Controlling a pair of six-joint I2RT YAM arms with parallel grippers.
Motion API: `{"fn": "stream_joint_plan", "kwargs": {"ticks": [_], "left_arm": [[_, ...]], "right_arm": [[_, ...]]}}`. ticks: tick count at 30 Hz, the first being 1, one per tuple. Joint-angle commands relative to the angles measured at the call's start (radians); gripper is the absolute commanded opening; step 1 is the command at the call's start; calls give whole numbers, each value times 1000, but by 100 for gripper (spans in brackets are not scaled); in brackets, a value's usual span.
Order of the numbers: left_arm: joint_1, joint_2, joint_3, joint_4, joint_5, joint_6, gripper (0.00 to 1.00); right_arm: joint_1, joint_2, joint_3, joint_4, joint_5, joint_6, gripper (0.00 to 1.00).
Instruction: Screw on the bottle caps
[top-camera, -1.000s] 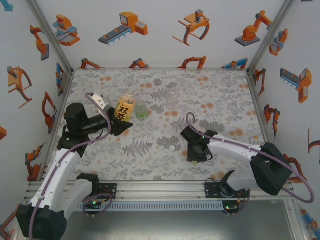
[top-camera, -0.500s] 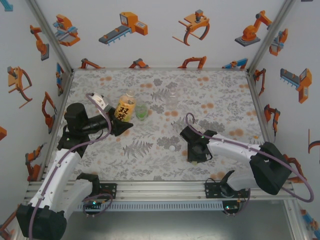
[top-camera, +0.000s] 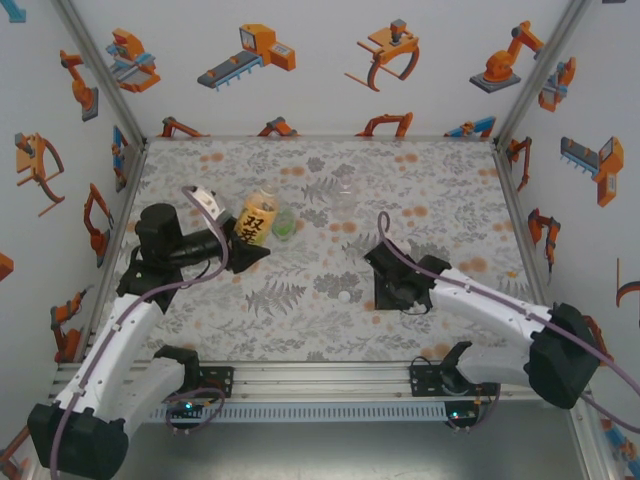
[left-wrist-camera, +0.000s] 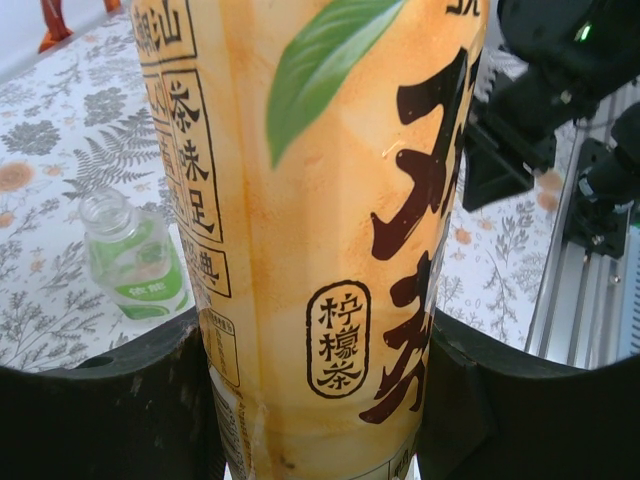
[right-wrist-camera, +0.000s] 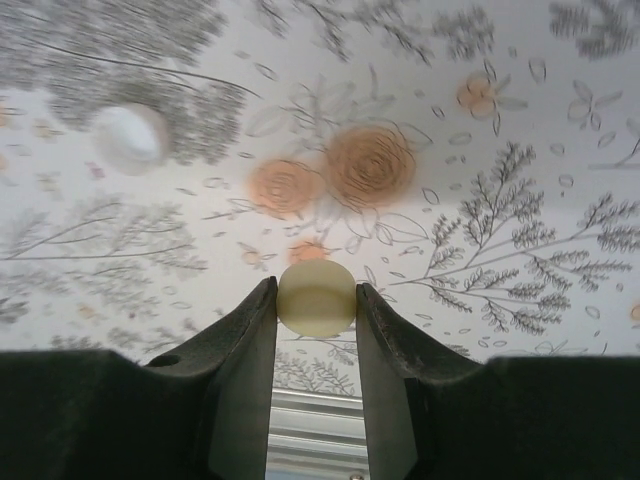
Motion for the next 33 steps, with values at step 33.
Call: {"fn": "stream_joint_plan", "kwargs": {"ticks": [33], "left_arm": [[-228, -35, 78, -418, -140, 622, 0]], "right_arm": [[-61, -70, 487, 252, -903, -1061, 22]]}}
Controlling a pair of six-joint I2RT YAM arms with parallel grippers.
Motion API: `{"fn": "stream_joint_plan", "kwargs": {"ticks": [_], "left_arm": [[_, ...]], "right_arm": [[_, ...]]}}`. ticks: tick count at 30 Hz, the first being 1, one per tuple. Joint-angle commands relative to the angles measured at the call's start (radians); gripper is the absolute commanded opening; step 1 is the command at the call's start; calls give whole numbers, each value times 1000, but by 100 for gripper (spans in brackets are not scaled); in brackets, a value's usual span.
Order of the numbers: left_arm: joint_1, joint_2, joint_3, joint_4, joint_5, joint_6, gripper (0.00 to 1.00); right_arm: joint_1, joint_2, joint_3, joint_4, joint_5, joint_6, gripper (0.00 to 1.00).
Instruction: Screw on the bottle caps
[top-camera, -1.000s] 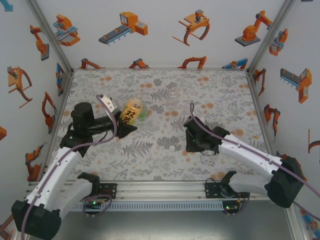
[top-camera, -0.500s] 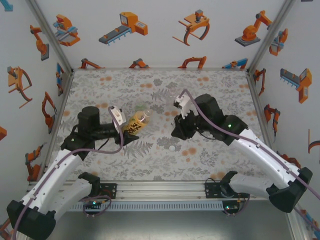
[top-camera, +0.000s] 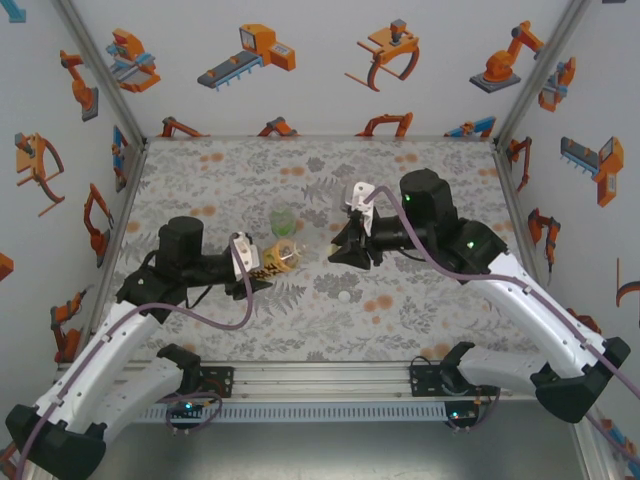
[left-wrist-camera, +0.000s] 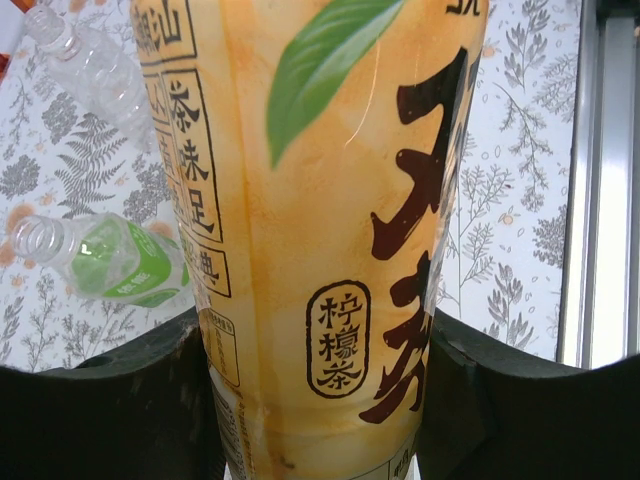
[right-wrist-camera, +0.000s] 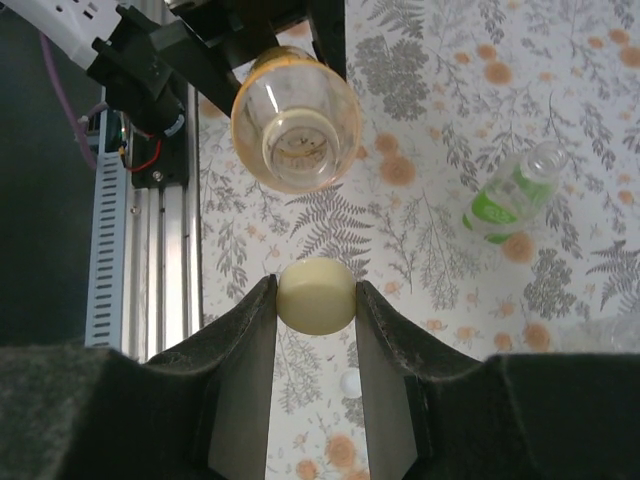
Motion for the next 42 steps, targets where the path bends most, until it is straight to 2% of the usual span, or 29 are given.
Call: {"fn": "stream_joint_plan", "kwargs": {"ticks": [1, 7, 12, 17, 42], "left_arm": [[-23, 19, 19, -22, 11, 63, 0], [-56, 17, -5, -48, 13, 69, 0], [-55, 26, 0, -51, -5, 66, 0], [-55, 54, 32, -59, -25, 25, 0], [-63, 100, 47, -86, 4, 27, 0]], "right_arm": [[-4, 1, -12, 90, -81, -38, 22], [-3, 43, -15, 152, -149, -23, 22], [-2, 79, 15, 52, -177, -151, 22], [-2, 92, 29, -1, -180, -211, 22], [12, 144, 44, 8, -176, -199, 20]]}}
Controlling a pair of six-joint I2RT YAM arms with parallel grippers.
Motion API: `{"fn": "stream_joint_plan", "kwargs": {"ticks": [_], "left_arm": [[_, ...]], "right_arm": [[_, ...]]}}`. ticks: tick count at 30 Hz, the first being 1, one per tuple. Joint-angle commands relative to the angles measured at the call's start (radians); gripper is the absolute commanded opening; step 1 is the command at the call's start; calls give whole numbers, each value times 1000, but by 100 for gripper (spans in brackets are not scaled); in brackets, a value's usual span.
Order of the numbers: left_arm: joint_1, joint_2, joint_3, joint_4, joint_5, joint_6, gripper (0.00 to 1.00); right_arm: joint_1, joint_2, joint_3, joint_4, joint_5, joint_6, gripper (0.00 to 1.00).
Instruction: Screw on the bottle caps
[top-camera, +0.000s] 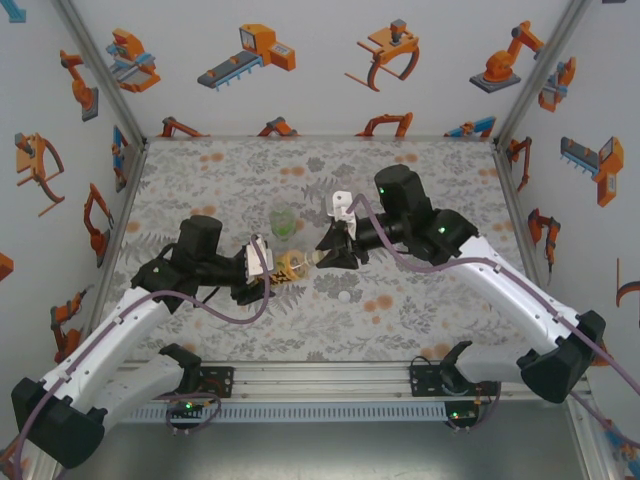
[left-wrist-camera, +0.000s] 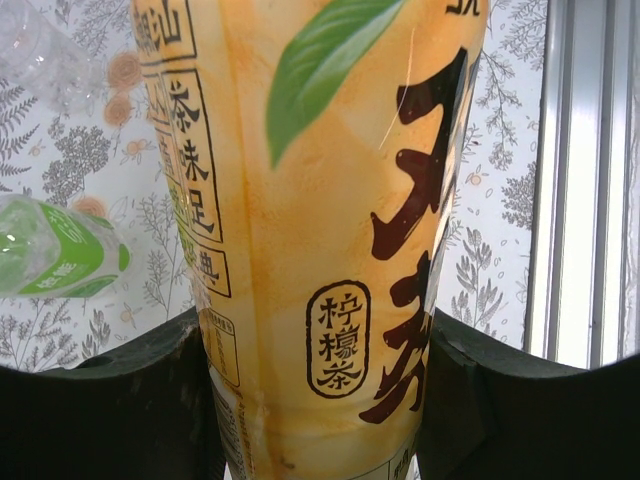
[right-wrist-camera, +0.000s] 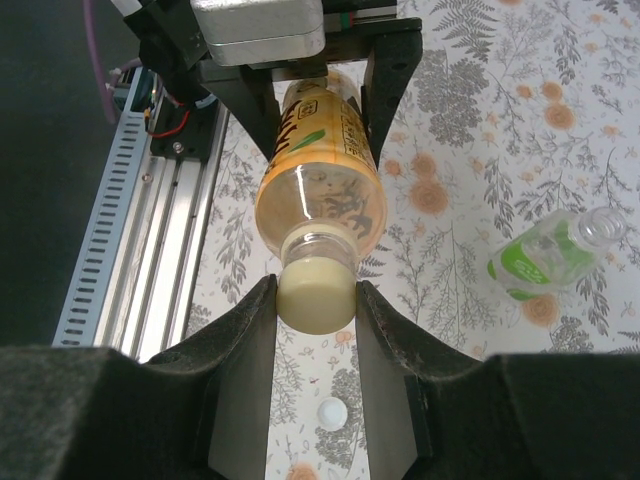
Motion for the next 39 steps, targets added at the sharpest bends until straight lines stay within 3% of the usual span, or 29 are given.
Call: {"fn": "stream_joint_plan", "kwargs": {"ticks": [1, 11, 30, 39], "left_arm": [[-7, -1, 34, -8, 43, -5, 0], [-9, 6, 37, -20, 64, 4, 0], [-18, 17, 42, -29, 56, 0, 0], [-21, -7, 33, -10, 34, -11, 0]], "right_arm": [[11, 8, 37, 4, -8, -11, 20], [16, 25, 48, -4, -2, -13, 20], [30, 90, 154, -206, -17, -149, 19], [38, 102, 151, -178, -2, -97, 17]]}}
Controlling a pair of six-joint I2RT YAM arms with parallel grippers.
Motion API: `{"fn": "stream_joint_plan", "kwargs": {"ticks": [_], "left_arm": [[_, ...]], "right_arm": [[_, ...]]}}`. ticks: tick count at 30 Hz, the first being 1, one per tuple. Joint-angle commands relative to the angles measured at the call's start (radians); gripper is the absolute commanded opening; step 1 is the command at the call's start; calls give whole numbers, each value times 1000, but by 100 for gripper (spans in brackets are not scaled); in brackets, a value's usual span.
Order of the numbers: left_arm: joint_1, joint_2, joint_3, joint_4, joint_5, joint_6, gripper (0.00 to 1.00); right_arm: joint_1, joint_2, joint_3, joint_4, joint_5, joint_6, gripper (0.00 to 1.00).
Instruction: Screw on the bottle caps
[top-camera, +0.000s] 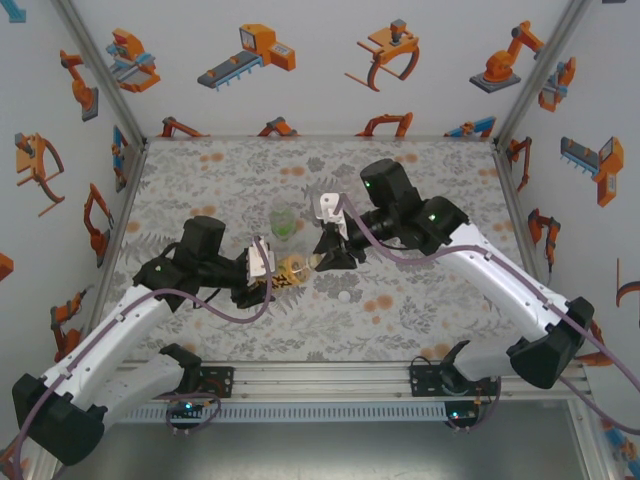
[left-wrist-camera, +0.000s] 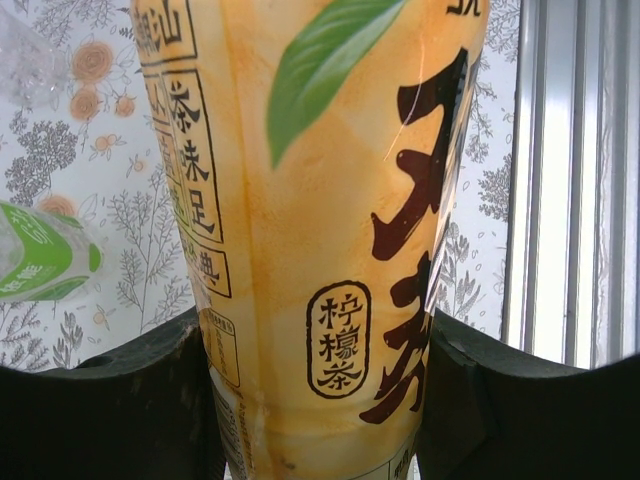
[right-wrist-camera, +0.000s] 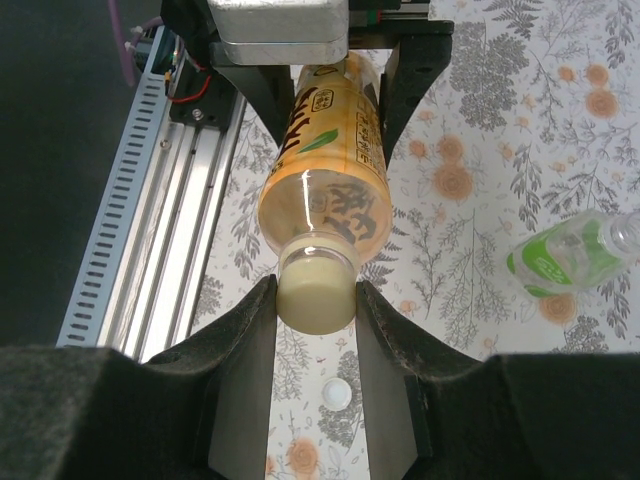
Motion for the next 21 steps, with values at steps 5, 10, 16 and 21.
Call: {"fn": "stream_joint_plan", "kwargs": {"ticks": [5, 10, 16, 21], "left_arm": [[-10, -46, 16, 49, -23, -37, 0], [-9, -67, 6, 66, -67, -38, 0], [-13, -102, -8, 98, -131, -57, 0], [-12, -113, -12, 111, -174, -66, 0]], "right_arm": [[14, 9, -8, 116, 55, 190, 15], [13, 25, -10, 150, 41, 363, 15], [14, 23, -40, 217, 119, 669, 12], [14, 33, -46, 213, 217, 932, 10]]}}
